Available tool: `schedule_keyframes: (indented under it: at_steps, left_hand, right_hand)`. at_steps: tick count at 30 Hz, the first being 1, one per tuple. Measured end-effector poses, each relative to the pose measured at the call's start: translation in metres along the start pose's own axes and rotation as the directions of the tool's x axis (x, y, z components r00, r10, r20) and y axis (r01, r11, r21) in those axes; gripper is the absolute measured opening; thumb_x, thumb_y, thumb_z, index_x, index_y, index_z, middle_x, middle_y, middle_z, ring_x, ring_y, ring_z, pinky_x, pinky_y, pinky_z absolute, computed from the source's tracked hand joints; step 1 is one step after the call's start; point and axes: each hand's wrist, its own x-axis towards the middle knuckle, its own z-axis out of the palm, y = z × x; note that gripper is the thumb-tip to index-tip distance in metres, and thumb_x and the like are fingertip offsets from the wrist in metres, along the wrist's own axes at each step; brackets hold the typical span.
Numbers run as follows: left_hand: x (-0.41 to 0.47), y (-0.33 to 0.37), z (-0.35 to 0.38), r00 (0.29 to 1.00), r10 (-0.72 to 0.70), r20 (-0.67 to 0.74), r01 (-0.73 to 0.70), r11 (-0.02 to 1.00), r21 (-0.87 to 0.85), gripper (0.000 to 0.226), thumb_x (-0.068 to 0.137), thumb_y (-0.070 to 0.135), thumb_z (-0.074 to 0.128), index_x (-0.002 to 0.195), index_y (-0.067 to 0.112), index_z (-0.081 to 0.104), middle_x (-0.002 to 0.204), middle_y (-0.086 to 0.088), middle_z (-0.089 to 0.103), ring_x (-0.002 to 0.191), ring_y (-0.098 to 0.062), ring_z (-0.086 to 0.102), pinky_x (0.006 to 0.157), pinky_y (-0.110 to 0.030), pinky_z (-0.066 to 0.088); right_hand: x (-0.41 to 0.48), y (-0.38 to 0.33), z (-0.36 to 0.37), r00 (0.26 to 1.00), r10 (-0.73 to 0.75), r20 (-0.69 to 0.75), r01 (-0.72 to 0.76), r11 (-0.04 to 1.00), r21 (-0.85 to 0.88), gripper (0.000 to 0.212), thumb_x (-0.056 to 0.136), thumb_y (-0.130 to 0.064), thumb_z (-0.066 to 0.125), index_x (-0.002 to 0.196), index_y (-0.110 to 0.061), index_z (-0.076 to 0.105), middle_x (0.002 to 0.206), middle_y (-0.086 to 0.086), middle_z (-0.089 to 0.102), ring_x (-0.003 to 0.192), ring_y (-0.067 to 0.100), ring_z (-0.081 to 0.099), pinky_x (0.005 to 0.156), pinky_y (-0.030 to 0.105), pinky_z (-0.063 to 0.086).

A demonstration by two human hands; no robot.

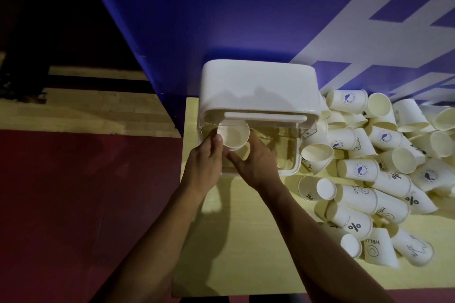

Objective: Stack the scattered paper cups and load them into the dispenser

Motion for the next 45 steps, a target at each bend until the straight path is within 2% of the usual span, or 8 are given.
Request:
schedule_keyframes:
  at_steps: [5, 9, 12, 17, 22, 26, 36, 45]
  left_hand:
    - [0.023, 0.011, 0.006, 0.999, -0.022, -0.034, 0.024, 0.998, 0.054, 0.045, 0.11, 0.042, 0.033, 0.118, 0.011, 0.064, 0.097, -0.002, 0.062, 0.074, -0.005, 0.054, 0.057, -0.012, 0.034]
    - [0.031, 0.007, 0.006, 0.999, 0.009, -0.05, -0.003, 0.994, 0.113, 0.038, 0.109, 0.021, 0.037, 0.127, -0.002, 0.062, 0.116, -0.026, 0.066, 0.101, -0.043, 0.065, 0.08, -0.037, 0.048]
    - [0.043, -0.01, 0.008, 1.0, 0.02, -0.006, -0.019, 0.989, 0.148, 0.033, 0.087, -0.002, 0.052, 0.115, -0.015, 0.066, 0.084, -0.036, 0.065, 0.062, -0.052, 0.066, 0.05, -0.044, 0.055]
    - [0.041, 0.0, 0.014, 0.978, -0.154, -0.143, 0.145, 0.987, -0.073, 0.046, 0.111, 0.02, 0.031, 0.153, 0.002, 0.038, 0.145, -0.029, 0.048, 0.131, -0.047, 0.049, 0.105, -0.045, 0.039]
    - [0.026, 0.008, 0.014, 0.979, -0.175, -0.103, 0.169, 0.983, -0.071, 0.046, 0.112, 0.03, 0.032, 0.148, 0.005, 0.046, 0.143, -0.02, 0.055, 0.129, -0.036, 0.054, 0.099, -0.036, 0.042]
    - [-0.014, 0.007, 0.014, 0.993, -0.09, -0.077, 0.089, 0.996, -0.025, 0.047, 0.11, 0.046, 0.031, 0.146, 0.025, 0.052, 0.135, -0.006, 0.064, 0.099, -0.003, 0.062, 0.079, -0.017, 0.04]
    - [-0.065, 0.065, 0.124, 0.944, 0.319, 0.084, -0.33, 0.92, 0.213, 0.054, 0.093, 0.047, 0.064, 0.141, 0.026, 0.05, 0.135, 0.006, 0.06, 0.116, -0.015, 0.062, 0.088, -0.035, 0.055]
    - [-0.033, 0.092, 0.246, 0.975, -0.093, -0.203, 0.153, 0.94, 0.305, 0.101, 0.072, 0.072, 0.073, 0.145, 0.011, 0.036, 0.146, -0.014, 0.046, 0.132, -0.033, 0.044, 0.104, -0.047, 0.042]
  right_hand:
    - [0.025, -0.004, -0.002, 0.996, 0.087, 0.021, -0.085, 0.995, -0.058, 0.066, 0.085, -0.072, 0.063, 0.123, -0.017, 0.064, 0.117, 0.004, 0.072, 0.111, 0.028, 0.066, 0.097, 0.049, 0.05]
    - [0.034, -0.007, -0.001, 0.993, 0.115, 0.037, -0.112, 0.99, -0.083, 0.068, 0.084, -0.073, 0.061, 0.119, -0.014, 0.067, 0.112, 0.009, 0.073, 0.108, 0.031, 0.067, 0.093, 0.043, 0.052]
    - [0.038, -0.011, 0.002, 0.992, 0.12, 0.032, -0.118, 0.99, -0.072, 0.073, 0.08, -0.081, 0.053, 0.114, -0.018, 0.071, 0.107, 0.006, 0.074, 0.103, 0.028, 0.069, 0.09, 0.042, 0.055]
    - [0.042, -0.012, 0.003, 0.99, 0.139, 0.039, -0.137, 0.99, -0.046, 0.074, 0.084, -0.074, 0.061, 0.126, -0.014, 0.067, 0.115, 0.01, 0.073, 0.108, 0.031, 0.068, 0.09, 0.041, 0.056]
    - [0.03, -0.015, -0.009, 0.985, 0.155, 0.074, -0.156, 0.988, 0.005, 0.074, 0.081, -0.07, 0.069, 0.125, -0.01, 0.062, 0.117, 0.012, 0.071, 0.108, 0.031, 0.067, 0.09, 0.046, 0.056]
    - [-0.007, -0.003, -0.028, 0.988, 0.142, 0.052, -0.145, 0.987, 0.062, 0.079, 0.09, -0.058, 0.067, 0.152, -0.017, 0.041, 0.146, 0.006, 0.057, 0.133, 0.024, 0.053, 0.108, 0.041, 0.047]
    - [-0.086, 0.073, -0.134, 0.946, 0.242, -0.215, -0.188, 0.952, 0.242, 0.036, 0.095, -0.036, 0.07, 0.128, -0.023, 0.066, 0.11, -0.009, 0.074, 0.1, 0.002, 0.068, 0.086, 0.03, 0.058]
    - [-0.121, 0.161, -0.191, 0.9, 0.325, -0.29, -0.243, 0.927, 0.285, 0.022, 0.097, -0.025, 0.066, 0.119, -0.025, 0.067, 0.099, -0.017, 0.071, 0.092, 0.0, 0.066, 0.077, 0.02, 0.054]
